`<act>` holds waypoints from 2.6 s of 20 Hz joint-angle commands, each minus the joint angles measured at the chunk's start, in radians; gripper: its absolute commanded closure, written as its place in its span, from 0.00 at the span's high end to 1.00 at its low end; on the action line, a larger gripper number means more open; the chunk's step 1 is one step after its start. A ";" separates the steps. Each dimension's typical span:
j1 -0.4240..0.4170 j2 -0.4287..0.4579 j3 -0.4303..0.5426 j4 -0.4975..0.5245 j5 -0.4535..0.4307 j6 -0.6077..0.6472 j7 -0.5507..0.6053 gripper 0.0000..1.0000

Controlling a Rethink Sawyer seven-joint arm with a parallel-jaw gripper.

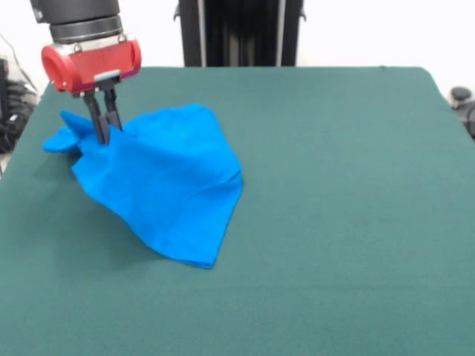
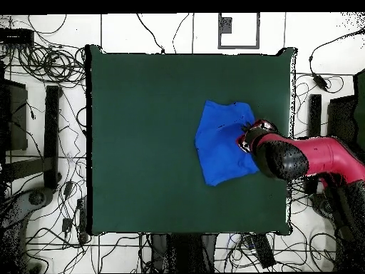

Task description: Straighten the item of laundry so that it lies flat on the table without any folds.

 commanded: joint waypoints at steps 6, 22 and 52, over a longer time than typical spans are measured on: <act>0.071 0.178 0.063 -0.236 0.064 0.123 -0.477 0.00; 0.122 0.331 0.103 -0.527 0.162 0.274 -0.790 0.00; 0.092 0.413 0.098 -0.502 0.218 0.220 -0.820 0.00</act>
